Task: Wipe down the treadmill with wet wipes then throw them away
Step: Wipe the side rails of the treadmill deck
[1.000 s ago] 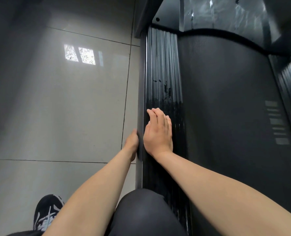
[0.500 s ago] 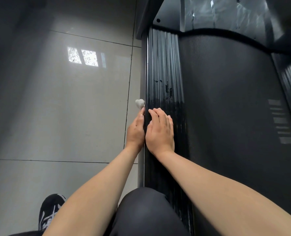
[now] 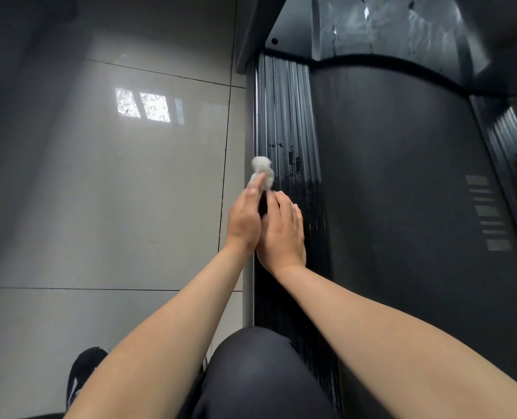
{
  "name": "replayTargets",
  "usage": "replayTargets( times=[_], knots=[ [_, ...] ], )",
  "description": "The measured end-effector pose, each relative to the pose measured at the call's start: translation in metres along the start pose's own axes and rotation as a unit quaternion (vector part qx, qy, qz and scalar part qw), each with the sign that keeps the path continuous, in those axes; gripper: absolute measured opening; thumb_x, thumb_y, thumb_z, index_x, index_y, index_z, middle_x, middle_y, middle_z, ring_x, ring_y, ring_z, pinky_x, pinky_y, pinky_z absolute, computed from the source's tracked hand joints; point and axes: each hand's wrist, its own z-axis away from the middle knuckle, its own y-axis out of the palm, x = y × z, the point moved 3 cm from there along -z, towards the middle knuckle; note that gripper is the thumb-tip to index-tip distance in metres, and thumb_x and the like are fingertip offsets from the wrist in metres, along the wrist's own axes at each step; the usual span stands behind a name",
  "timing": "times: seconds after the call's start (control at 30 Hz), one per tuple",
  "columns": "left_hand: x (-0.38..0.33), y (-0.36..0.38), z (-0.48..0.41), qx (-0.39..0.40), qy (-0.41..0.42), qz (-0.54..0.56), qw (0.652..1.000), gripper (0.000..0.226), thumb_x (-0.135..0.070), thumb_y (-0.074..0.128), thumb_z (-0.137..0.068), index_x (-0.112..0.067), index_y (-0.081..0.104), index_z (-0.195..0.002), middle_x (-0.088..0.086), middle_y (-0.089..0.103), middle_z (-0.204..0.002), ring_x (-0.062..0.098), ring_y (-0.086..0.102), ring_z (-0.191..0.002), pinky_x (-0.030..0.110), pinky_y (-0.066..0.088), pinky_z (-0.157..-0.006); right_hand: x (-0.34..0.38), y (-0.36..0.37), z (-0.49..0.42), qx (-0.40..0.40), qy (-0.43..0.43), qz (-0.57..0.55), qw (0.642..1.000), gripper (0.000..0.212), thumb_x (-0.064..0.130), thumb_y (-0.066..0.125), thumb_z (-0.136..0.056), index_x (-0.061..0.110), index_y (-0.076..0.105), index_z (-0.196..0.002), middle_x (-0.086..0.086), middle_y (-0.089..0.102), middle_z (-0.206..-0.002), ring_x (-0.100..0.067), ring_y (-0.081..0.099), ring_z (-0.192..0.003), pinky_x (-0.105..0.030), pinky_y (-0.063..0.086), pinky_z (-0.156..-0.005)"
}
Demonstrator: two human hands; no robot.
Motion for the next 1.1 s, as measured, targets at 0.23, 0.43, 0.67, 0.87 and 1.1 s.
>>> replayTargets(
  times=[0.23, 0.43, 0.67, 0.87, 1.1],
  knots=[
    [0.023, -0.010, 0.013, 0.031, 0.073, -0.087, 0.993, 0.047, -0.031, 0.032, -0.108, -0.017, 0.046, -0.151, -0.022, 0.041, -0.150, -0.002, 0.035, -0.144, 0.020, 0.028, -0.119, -0.002, -0.003, -0.002, -0.006, 0.031, -0.051, 0.998, 0.053, 0.018, 0.040, -0.103, 0.012, 0.033, -0.155, -0.004, 0.029, -0.163, -0.014, 0.019, -0.152, -0.029, 0.005, -0.125],
    [0.062, -0.029, 0.013, 0.016, -0.097, -0.108, 0.989, 0.046, -0.047, 0.026, -0.110, -0.036, 0.043, -0.151, -0.013, 0.044, -0.154, 0.006, 0.039, -0.143, 0.026, 0.027, -0.118, 0.000, -0.001, -0.001, 0.001, 0.011, -0.017, 1.000, 0.055, 0.025, 0.027, -0.101, 0.014, 0.038, -0.154, -0.001, 0.032, -0.162, -0.013, 0.017, -0.153, -0.031, 0.004, -0.126],
    [0.091, -0.028, -0.009, 0.007, -0.290, 0.025, 0.957, 0.064, -0.061, 0.024, -0.103, -0.021, 0.055, -0.144, 0.004, 0.051, -0.151, 0.023, 0.047, -0.140, 0.042, 0.033, -0.120, -0.002, 0.001, 0.000, 0.018, 0.006, 0.019, 1.000, 0.055, 0.025, 0.026, -0.103, 0.015, 0.033, -0.157, 0.001, 0.028, -0.164, -0.012, 0.012, -0.154, -0.035, 0.007, -0.127],
    [0.052, -0.018, -0.025, -0.019, -0.164, 0.083, 0.983, 0.046, -0.042, 0.025, -0.111, -0.030, 0.053, -0.146, -0.015, 0.051, -0.149, 0.003, 0.045, -0.138, 0.027, 0.031, -0.119, -0.001, -0.001, 0.000, 0.001, 0.001, 0.011, 1.000, 0.054, 0.024, 0.028, -0.102, 0.012, 0.040, -0.153, -0.002, 0.037, -0.159, -0.016, 0.022, -0.151, -0.036, 0.013, -0.126],
    [0.062, -0.016, -0.027, -0.041, -0.283, 0.054, 0.957, 0.041, -0.044, 0.035, -0.106, -0.021, 0.062, -0.087, -0.011, 0.062, -0.072, 0.002, 0.058, -0.065, 0.017, 0.046, -0.060, 0.011, -0.003, -0.025, -0.054, -0.018, 0.040, 0.998, 0.051, 0.021, 0.032, -0.088, 0.015, 0.060, -0.130, -0.001, 0.058, -0.134, -0.022, 0.048, -0.129, -0.043, 0.037, -0.108]
  ],
)
